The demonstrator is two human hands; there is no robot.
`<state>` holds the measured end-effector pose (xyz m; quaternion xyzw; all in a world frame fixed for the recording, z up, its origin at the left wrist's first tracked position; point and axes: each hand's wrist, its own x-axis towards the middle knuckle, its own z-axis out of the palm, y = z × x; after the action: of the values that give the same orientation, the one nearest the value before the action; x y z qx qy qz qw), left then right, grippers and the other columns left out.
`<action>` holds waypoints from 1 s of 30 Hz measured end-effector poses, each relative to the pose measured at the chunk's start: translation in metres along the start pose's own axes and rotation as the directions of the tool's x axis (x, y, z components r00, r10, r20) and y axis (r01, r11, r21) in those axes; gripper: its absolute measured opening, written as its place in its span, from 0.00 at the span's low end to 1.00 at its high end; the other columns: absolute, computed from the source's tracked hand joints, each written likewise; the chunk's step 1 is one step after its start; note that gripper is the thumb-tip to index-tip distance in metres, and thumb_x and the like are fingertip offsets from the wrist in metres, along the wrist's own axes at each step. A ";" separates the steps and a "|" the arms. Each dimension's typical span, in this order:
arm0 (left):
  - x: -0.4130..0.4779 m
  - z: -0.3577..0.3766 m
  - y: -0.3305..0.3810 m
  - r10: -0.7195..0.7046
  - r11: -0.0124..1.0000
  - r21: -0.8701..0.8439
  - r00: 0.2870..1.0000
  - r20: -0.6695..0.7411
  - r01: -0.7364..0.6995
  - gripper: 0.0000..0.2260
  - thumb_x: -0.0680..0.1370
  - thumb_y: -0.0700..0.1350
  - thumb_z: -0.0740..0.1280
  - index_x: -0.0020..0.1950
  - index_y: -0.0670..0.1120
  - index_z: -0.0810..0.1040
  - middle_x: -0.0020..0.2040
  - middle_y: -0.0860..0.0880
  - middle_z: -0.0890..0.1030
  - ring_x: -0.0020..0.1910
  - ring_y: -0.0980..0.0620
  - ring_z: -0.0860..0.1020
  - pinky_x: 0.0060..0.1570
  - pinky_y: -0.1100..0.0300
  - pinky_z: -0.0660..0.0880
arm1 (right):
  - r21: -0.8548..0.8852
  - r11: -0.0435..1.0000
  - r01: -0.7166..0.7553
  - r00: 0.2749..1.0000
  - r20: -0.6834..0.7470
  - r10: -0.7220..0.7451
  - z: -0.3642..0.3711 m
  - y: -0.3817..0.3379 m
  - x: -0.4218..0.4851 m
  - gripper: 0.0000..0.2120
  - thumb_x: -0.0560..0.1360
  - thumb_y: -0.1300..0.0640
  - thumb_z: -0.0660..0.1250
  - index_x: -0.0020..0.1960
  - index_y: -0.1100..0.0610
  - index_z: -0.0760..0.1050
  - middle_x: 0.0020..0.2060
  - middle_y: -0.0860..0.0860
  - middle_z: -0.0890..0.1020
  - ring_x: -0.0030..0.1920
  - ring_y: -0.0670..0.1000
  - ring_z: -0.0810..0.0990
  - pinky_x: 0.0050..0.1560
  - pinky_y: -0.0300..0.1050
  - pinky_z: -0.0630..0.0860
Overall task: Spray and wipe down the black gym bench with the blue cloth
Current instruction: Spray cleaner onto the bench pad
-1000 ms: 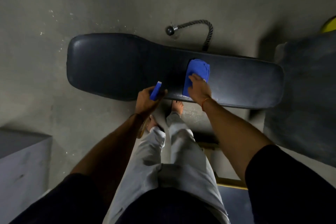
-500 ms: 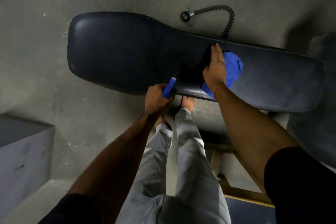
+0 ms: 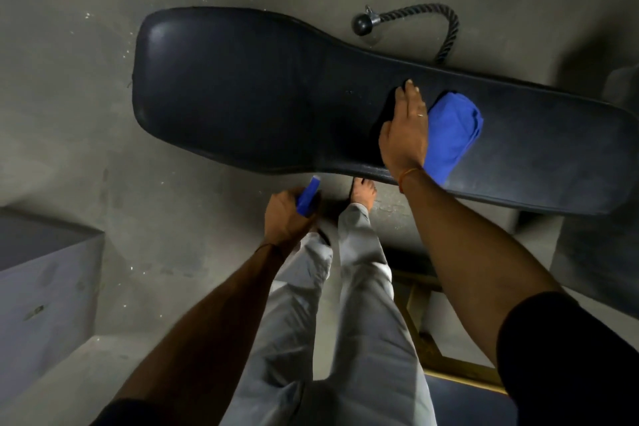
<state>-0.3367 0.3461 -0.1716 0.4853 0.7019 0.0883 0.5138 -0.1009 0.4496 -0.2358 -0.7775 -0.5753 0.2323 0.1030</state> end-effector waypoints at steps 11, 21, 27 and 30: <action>-0.001 -0.043 -0.014 -0.047 0.970 -0.241 0.988 -0.148 0.010 0.17 0.80 0.51 0.71 0.41 0.38 0.78 0.36 0.38 0.81 0.34 0.47 0.82 0.39 0.60 0.78 | 0.003 0.996 0.085 0.995 -0.060 -0.084 0.034 -0.064 0.006 0.28 0.81 0.62 0.56 0.81 0.60 0.60 0.82 0.55 0.59 0.83 0.57 0.55 0.83 0.55 0.50; 0.054 -0.057 0.034 0.203 0.959 -0.168 0.966 -0.162 -0.230 0.18 0.81 0.54 0.69 0.40 0.41 0.78 0.34 0.44 0.81 0.33 0.47 0.82 0.34 0.50 0.80 | -0.060 0.997 0.054 0.987 -0.149 -0.063 0.050 -0.073 0.019 0.28 0.82 0.57 0.48 0.82 0.57 0.59 0.82 0.52 0.59 0.83 0.54 0.55 0.83 0.52 0.49; 0.047 -0.060 0.012 0.099 0.981 -0.139 0.962 -0.255 -0.137 0.29 0.76 0.67 0.62 0.40 0.39 0.78 0.33 0.37 0.79 0.32 0.36 0.78 0.35 0.40 0.77 | -0.098 0.994 0.045 0.986 -0.157 -0.060 0.051 -0.075 0.019 0.28 0.82 0.57 0.48 0.82 0.57 0.58 0.82 0.53 0.59 0.83 0.54 0.55 0.83 0.53 0.51; 0.024 -0.061 -0.012 -0.005 0.963 -0.258 0.955 -0.298 -0.075 0.15 0.78 0.59 0.69 0.44 0.47 0.79 0.40 0.35 0.81 0.39 0.33 0.79 0.43 0.38 0.79 | -0.118 0.992 0.038 0.988 -0.142 -0.055 0.050 -0.077 0.020 0.28 0.82 0.57 0.49 0.82 0.58 0.58 0.82 0.53 0.58 0.83 0.55 0.54 0.83 0.54 0.50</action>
<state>-0.3933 0.3811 -0.1664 0.4057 0.7438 0.2626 0.4617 -0.1859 0.4873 -0.2509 -0.7834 -0.5965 0.1393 0.1052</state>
